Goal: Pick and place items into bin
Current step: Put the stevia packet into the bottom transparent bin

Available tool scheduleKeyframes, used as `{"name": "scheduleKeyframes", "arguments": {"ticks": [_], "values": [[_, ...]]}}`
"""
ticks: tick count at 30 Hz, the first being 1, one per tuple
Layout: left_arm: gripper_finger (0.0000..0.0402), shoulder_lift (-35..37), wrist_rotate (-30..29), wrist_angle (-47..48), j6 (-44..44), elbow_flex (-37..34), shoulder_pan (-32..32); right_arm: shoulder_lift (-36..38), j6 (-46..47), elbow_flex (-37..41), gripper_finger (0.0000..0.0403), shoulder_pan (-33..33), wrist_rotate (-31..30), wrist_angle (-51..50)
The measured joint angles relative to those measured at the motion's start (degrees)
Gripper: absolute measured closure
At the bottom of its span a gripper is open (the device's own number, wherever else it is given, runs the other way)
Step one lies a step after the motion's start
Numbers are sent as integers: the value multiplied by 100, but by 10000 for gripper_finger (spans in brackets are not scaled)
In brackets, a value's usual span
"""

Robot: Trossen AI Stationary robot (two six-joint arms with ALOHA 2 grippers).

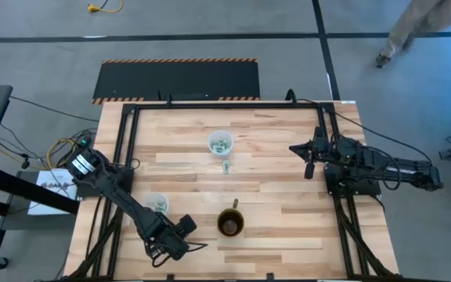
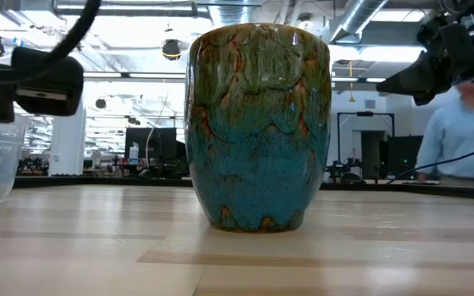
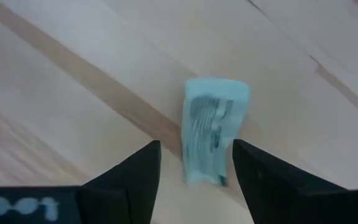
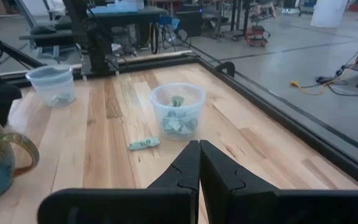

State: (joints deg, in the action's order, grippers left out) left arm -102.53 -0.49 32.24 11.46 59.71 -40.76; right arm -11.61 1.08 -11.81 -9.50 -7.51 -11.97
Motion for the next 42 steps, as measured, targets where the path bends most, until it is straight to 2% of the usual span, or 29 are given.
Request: {"name": "scheduleKeyframes", "arguments": {"ticks": [6, 13, 17, 25, 33, 42], "values": [[219, -302, 170, -158, 258, 42, 22, 2, 0, 0, 403, 2, 1, -3], [248, -397, 29, 145, 254, 284, 62, 1, 0, 0, 403, 1, 1, -1], [286, -411, 31, 223, 254, 403, 64, 2, 0, 0, 403, 1, 0, -1], [392, -419, -120, 127, 154, 415, 71, 0, 0, 0, 403, 1, 0, -2], [398, -288, -360, 74, -306, 412, 87, 2, 0, 0, 403, 1, 0, -2], [401, 823, -1111, 350, -1111, 412, 77, 2, 0, 0, 403, 2, 0, -2]]}}
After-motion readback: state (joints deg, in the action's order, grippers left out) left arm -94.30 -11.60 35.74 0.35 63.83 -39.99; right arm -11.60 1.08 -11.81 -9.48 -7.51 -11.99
